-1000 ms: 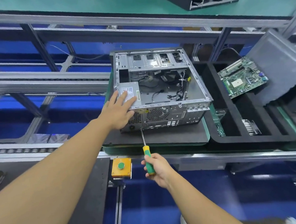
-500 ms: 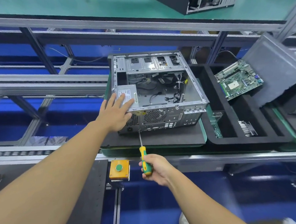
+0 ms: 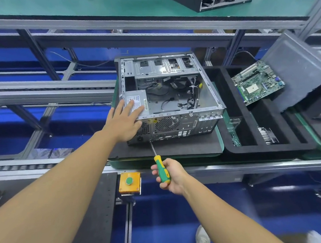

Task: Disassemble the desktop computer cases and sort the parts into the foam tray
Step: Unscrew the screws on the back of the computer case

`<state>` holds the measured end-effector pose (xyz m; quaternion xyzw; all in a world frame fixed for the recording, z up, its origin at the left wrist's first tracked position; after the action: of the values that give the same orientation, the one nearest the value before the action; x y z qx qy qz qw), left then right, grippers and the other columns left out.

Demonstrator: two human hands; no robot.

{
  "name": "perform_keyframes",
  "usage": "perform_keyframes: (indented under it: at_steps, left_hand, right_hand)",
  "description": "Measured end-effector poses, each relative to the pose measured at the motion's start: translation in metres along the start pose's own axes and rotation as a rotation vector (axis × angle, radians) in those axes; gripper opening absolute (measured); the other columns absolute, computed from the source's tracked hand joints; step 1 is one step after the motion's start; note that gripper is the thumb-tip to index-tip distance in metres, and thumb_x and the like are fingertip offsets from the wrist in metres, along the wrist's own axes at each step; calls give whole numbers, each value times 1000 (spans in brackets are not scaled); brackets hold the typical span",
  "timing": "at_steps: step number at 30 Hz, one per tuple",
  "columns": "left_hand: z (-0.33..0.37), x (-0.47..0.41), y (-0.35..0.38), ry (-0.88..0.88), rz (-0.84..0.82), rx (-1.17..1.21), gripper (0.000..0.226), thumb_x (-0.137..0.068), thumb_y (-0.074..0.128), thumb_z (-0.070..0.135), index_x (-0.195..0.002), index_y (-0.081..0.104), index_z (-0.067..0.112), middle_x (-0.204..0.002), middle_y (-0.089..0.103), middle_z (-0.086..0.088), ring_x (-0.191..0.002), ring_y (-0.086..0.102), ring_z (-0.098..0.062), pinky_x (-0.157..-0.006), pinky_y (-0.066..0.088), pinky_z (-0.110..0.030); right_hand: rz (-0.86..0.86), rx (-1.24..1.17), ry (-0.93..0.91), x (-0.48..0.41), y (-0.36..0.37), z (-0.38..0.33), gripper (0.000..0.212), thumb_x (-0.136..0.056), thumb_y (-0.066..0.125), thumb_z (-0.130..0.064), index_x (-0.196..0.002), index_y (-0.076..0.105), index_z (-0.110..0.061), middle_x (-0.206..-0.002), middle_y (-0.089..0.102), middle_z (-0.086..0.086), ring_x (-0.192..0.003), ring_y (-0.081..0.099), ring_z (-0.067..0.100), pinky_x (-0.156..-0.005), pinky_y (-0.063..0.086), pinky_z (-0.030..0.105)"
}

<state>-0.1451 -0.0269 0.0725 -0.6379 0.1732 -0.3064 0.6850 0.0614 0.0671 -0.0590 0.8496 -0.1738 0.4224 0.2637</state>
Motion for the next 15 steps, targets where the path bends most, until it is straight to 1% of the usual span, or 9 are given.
perform_keyframes:
  at_steps: [2, 5, 7, 8, 9, 10, 12, 13, 15]
  left_hand:
    - [0, 0, 1, 1, 3, 0, 57, -104, 23, 52, -156, -1, 48, -168, -11, 6, -153, -18, -22, -123, -6, -50]
    - [0, 0, 1, 0, 9, -5, 57, -104, 22, 52, -156, -1, 48, -168, -11, 6, -153, -17, -22, -123, -6, -50]
    - [0, 1, 0, 0, 10, -12, 57, -104, 22, 51, -156, -1, 47, -168, -10, 6, -153, -17, -23, -123, -6, -51]
    - [0, 1, 0, 1, 9, -15, 57, -104, 22, 51, -156, -1, 47, -168, -11, 6, -153, -17, -23, -123, -6, -51]
    - [1, 1, -1, 0, 8, -17, 57, -104, 22, 51, -156, 0, 47, -168, -11, 5, -153, -17, -23, -123, -5, -51]
    - [1, 1, -1, -1, 6, -17, 57, -104, 22, 50, -156, 0, 47, -168, -11, 6, -153, -17, -23, -123, -5, -51]
    - [1, 1, -1, -3, 4, -15, 57, -104, 23, 50, -156, 1, 47, -168, -10, 6, -153, -16, -23, -123, -6, -51]
    - [1, 1, 0, -4, 4, -15, 56, -104, 22, 50, -156, 1, 47, -168, -10, 5, -153, -16, -23, -123, -6, -51]
    - [0, 0, 1, -5, 0, -17, 57, -104, 22, 50, -156, 0, 47, -168, -11, 5, -153, -16, -23, -123, -6, -51]
  right_hand:
    - [0, -3, -37, 1, 1, 1, 35, -102, 41, -27, -110, 67, -4, -80, 62, 5, -57, 48, 13, -41, 33, 22]
    - [83, 87, -136, -2, -5, 3, 20, -98, 60, -26, -113, 64, -13, -92, 59, 6, -69, 48, 15, -43, 38, 23]
    - [109, 106, -166, -2, -8, 5, 21, -95, 67, -24, -114, 61, -19, -100, 56, 7, -76, 51, 16, -50, 49, 25]
    - [100, 79, -157, -2, -7, 7, 23, -94, 68, -23, -116, 60, -20, -101, 56, 8, -76, 54, 16, -54, 53, 27]
    - [85, 44, -137, -2, -5, 8, 26, -95, 68, -25, -118, 59, -20, -100, 56, 8, -73, 57, 16, -54, 53, 28]
    - [75, 2, -107, -1, -3, 9, 28, -95, 68, -30, -119, 58, -18, -96, 57, 8, -67, 57, 15, -49, 49, 25]
    - [55, -88, -44, -1, -2, 10, 34, -97, 60, -42, -115, 60, -13, -86, 58, 7, -55, 51, 14, -39, 35, 21]
    - [37, -115, -24, -2, -1, 10, 37, -99, 53, -43, -114, 61, -10, -81, 59, 7, -52, 48, 13, -37, 31, 21]
    - [25, -105, -29, -4, -1, 10, 39, -101, 42, -35, -111, 65, -5, -77, 61, 6, -50, 44, 12, -37, 30, 21]
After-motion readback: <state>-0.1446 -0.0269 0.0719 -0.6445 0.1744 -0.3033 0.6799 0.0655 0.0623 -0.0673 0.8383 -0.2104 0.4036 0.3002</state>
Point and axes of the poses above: each hand's wrist, its own x-axis away from the middle knuckle, its own y-axis out of the palm, z = x × y, the point moved 6 cm from there along -x, towards the middle knuckle
